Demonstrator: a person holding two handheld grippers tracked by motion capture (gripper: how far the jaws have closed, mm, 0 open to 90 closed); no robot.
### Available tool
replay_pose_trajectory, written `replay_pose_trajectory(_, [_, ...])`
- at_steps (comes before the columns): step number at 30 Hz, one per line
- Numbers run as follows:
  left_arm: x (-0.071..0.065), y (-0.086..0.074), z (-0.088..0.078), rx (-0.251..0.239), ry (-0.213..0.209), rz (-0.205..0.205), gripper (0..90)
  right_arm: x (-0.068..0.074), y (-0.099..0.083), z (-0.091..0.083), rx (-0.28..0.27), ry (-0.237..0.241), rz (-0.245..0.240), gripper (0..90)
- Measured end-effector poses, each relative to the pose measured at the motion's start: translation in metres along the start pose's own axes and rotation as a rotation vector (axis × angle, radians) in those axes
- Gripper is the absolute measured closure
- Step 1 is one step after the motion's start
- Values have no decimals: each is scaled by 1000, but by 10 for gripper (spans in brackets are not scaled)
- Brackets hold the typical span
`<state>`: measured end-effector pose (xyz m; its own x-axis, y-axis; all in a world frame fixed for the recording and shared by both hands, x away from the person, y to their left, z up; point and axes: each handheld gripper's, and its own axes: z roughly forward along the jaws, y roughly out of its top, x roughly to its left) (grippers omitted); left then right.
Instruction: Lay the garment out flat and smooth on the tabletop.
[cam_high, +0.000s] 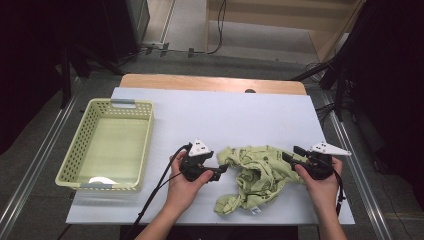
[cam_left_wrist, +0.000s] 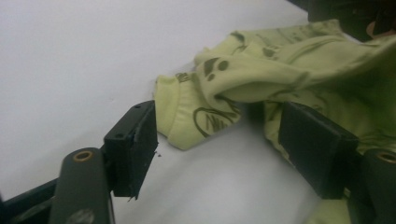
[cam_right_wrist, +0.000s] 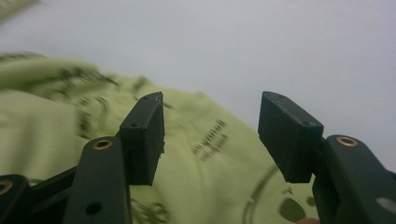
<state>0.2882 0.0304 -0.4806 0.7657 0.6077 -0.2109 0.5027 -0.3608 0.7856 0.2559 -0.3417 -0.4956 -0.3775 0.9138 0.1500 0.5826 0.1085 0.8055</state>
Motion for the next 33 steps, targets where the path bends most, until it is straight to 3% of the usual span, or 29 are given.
replay_pose_trajectory(3, [8,1,11,28,20,-2,336,-15,-9,10,31,-52,-9,379])
replay_pose_trajectory(6, [18,1,18,35,36,-36,348,-25,-13,11,24,-72,2,373])
replay_pose_trajectory(8, [24,0,22,43,47,-55,367,-27,-13,11,18,-59,4,375])
replay_pose_trajectory(12, [28,-2,29,63,26,-76,371,-24,-13,17,39,-31,-18,379])
replay_pose_trajectory(16, [26,-2,34,80,11,-54,379,-23,-12,21,47,-30,-25,384])
replay_pose_trajectory(20, [25,-1,35,67,8,-31,487,-22,-13,25,78,-12,-22,426])
replay_pose_trajectory(23, [25,-1,40,107,-1,-32,493,-21,-13,28,105,-4,-39,452])
replay_pose_trajectory(26, [23,-1,42,132,1,-20,530,-16,-12,32,144,-31,-81,503])
replay_pose_trajectory(28, [22,-1,43,133,21,-19,580,-13,-12,32,149,-50,-106,609])
replay_pose_trajectory(31, [22,0,44,144,19,-11,686,-15,-13,30,150,-27,-99,802])
replay_pose_trajectory(33, [22,0,44,152,7,2,775,-16,-13,29,158,-9,-90,865])
